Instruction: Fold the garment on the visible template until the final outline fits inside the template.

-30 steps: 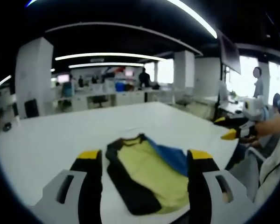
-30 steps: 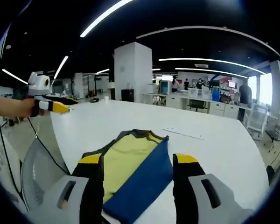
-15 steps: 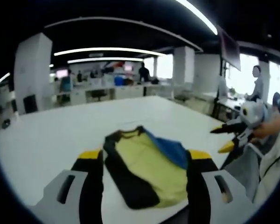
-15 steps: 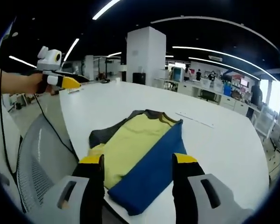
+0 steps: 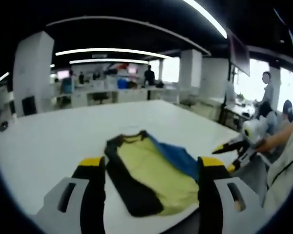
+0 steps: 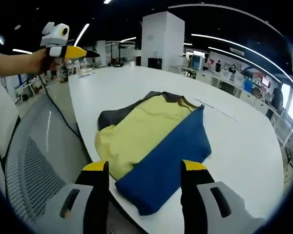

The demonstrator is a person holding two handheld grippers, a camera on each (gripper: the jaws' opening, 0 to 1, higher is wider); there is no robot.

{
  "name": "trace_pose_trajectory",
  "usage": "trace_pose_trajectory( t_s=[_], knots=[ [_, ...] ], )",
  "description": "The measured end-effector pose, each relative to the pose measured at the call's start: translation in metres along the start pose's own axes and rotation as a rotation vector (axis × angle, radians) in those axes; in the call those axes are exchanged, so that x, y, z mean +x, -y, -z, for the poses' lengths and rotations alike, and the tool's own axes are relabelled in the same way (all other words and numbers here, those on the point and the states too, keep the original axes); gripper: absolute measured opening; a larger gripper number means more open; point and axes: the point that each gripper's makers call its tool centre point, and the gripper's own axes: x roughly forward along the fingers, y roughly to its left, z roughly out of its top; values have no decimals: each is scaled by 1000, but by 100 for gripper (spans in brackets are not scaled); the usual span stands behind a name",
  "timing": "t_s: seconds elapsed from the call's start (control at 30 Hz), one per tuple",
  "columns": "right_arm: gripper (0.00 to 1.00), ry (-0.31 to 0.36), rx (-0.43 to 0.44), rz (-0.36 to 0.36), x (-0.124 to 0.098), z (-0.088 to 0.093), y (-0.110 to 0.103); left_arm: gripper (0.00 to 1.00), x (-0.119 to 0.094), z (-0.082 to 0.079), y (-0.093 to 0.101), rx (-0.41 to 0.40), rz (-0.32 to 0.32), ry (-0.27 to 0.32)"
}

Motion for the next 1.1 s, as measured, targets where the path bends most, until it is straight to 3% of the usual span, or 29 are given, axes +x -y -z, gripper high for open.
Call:
trace_pose_trajectory(
  t_s=[0.2,0.33,0.43,0.7,0.97,1.03,1.1],
  knots=[
    [60,-64,13,-15,8,14,-5,77,-1,6,5,9,30,-26],
    [60,-119,-23,-32,15,26,-11,93,0,14,9,-18,57,-54],
    [60,-185,-125,-67,18,33,-20,92,-1,23,10,0,70,-92],
    [56,-223,-148,-103,32,43,-22,90,-6,34,12,-4,88,-131],
    [44,-281,-216,-134,41,51,-23,89,-9,38,10,-7,83,-147],
    [34,-305,-240,-152,43,58,-25,88,-9,39,9,-7,81,-148],
    [18,-313,-275,-162,42,59,-27,88,-9,39,8,-6,78,-148]
  ],
)
